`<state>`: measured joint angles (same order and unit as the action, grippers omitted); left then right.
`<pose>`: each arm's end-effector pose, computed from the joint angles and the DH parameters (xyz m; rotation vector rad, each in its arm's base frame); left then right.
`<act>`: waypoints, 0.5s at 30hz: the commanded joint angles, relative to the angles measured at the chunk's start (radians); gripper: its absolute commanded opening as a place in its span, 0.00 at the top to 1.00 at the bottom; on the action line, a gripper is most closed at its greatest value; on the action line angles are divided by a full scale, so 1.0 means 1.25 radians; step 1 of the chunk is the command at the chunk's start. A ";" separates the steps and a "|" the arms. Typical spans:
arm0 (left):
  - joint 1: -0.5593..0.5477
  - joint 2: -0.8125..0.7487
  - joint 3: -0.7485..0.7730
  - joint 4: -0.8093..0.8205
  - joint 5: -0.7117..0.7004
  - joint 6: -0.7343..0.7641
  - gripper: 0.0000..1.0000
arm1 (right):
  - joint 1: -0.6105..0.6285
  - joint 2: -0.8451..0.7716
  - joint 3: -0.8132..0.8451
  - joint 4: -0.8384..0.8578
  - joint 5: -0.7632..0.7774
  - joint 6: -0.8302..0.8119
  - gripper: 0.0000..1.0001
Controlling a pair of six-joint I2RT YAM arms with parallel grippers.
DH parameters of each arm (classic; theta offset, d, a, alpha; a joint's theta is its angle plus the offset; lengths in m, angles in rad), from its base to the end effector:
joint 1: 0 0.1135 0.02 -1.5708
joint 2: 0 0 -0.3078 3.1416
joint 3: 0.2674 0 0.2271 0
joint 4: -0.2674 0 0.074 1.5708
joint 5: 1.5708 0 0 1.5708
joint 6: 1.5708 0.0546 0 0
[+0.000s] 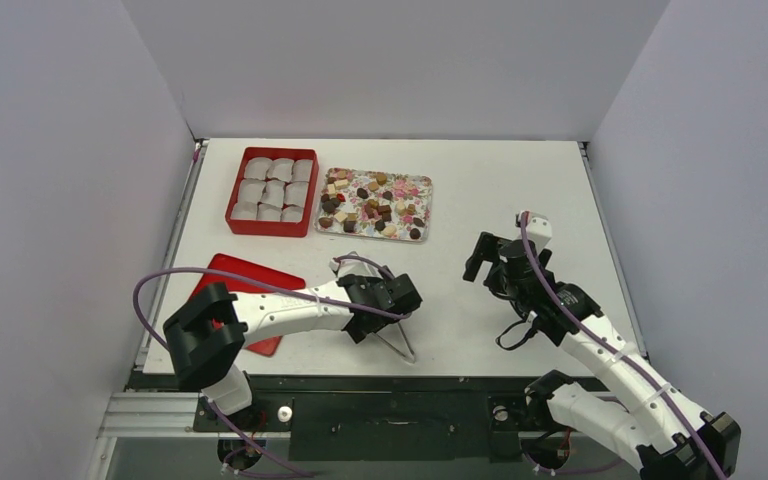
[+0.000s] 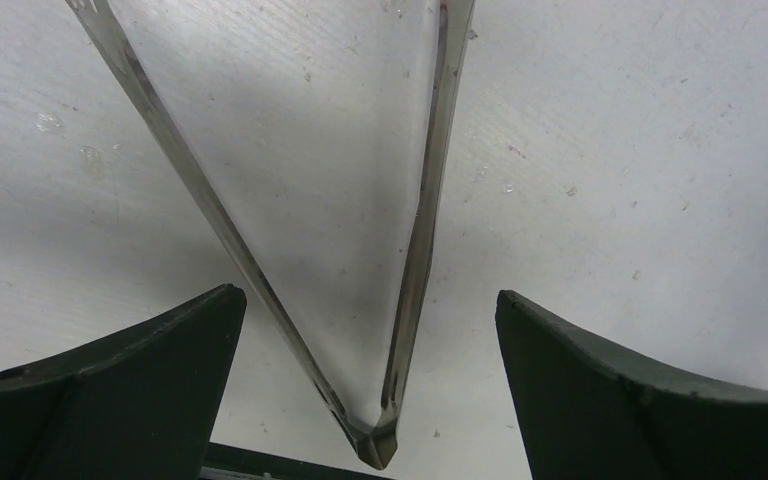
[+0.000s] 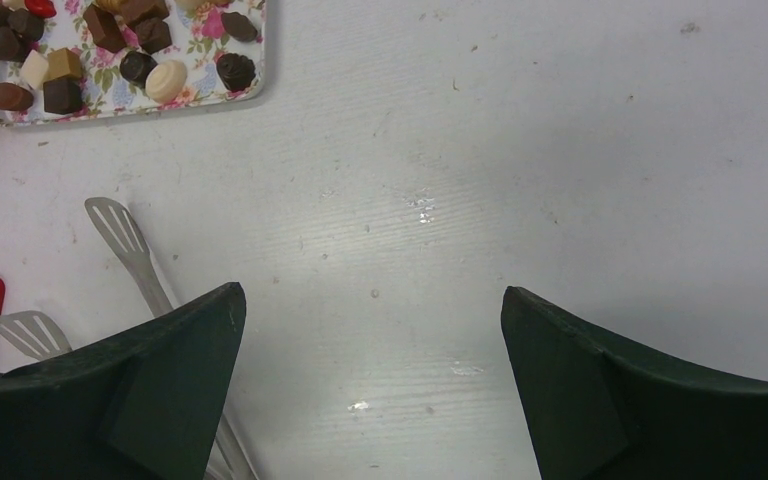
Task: Pack the chocolate
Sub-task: Adjust the clamp at the center of the board.
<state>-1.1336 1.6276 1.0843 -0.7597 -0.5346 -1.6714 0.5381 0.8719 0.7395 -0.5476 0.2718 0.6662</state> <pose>0.1471 -0.2491 0.2423 -0.7722 2.4461 -0.2228 0.1324 0.0620 0.3001 0.2893 2.2261 0.3533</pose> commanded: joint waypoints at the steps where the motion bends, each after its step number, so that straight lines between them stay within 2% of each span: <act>1: -0.004 0.007 0.002 0.037 -0.013 -0.015 0.04 | 0.004 -0.032 -0.004 0.001 0.015 0.001 0.05; 5: -0.004 0.038 0.020 0.012 0.000 -0.029 0.04 | 0.004 -0.038 -0.008 -0.007 0.014 0.002 0.05; 15: 0.007 0.070 0.017 0.052 0.023 -0.004 0.04 | 0.005 -0.046 -0.021 -0.009 0.020 0.009 0.05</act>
<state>-1.1328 1.6897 1.0836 -0.7300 -0.5083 -1.6726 0.5381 0.8326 0.7223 -0.5568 0.2718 0.6678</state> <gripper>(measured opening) 0.965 0.948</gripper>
